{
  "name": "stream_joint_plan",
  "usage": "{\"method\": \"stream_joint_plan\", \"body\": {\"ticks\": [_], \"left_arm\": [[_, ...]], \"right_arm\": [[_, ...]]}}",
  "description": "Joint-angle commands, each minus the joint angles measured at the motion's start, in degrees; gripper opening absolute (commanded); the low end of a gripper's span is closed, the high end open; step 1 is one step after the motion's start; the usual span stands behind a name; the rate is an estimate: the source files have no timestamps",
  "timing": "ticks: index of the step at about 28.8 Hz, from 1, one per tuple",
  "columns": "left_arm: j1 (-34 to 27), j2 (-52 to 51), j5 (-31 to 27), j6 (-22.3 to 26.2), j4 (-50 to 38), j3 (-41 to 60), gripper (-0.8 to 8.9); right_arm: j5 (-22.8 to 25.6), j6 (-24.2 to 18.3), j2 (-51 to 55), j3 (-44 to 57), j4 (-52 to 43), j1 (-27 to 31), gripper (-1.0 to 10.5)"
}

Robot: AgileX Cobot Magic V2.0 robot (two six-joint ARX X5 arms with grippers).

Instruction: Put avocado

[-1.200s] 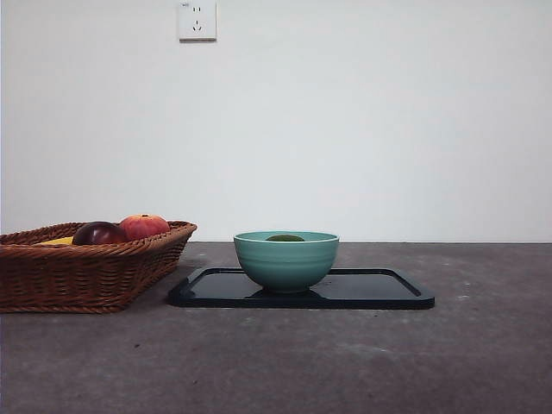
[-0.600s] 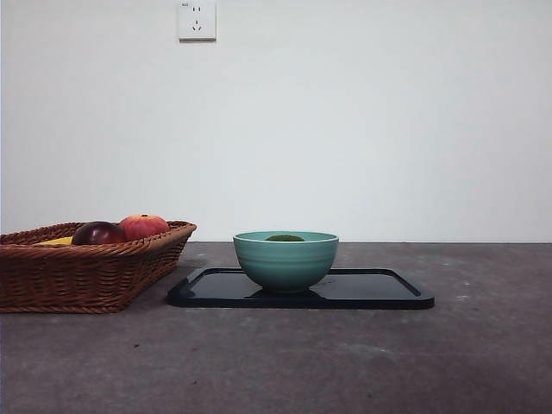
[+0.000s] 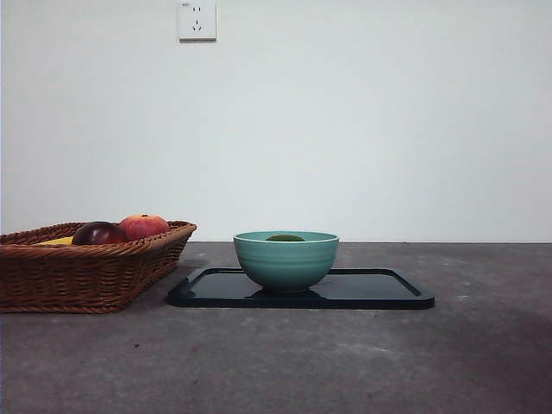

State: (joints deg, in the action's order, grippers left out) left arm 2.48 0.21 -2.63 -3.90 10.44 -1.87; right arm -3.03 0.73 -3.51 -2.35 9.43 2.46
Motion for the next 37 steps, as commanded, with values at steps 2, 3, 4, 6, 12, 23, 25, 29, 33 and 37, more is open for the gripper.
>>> {"method": "stream_joint_plan", "body": {"ticks": [2,3,4,6,12,23,25,29,33,37], "left_arm": [[0.0,0.0,0.1,0.7,0.3,1.2,0.19],[0.0,0.0,0.1,0.7,0.3,1.2,0.19],[0.0,0.0,0.1,0.6,0.3,1.2,0.19],[0.0,0.0,0.1,0.7,0.3,1.2,0.19],[0.0,0.0,0.1,0.7,0.3,1.2,0.19],[0.0,0.0,0.1,0.7,0.3,1.2,0.19],[0.0,0.0,0.1,0.7,0.3,1.2,0.19],[0.0,0.0,0.1,0.7,0.3,1.2,0.19],[0.0,0.0,0.1,0.7,0.3,1.2,0.19],[0.0,0.0,0.1,0.7,0.3,1.2,0.19]], "right_arm": [[0.1,-0.8,1.8,1.8,0.0,0.7,0.2],[0.2,-0.9,2.2,1.8,0.6,0.8,0.2],[0.5,-1.0,2.6,1.8,1.0,0.7,0.2],[1.6,-1.5,3.3,1.8,1.0,0.7,0.2],[2.0,-1.8,3.3,1.7,1.0,0.7,0.2],[1.7,-1.4,3.3,1.7,-0.6,0.7,0.2],[1.7,-1.4,3.3,1.7,-0.6,0.7,0.2],[1.7,-1.4,3.3,1.7,-0.6,0.7,0.2],[1.7,-1.4,3.3,1.7,-0.6,0.7,0.2],[1.7,-1.4,3.3,1.7,-0.6,0.7,0.2]]}}
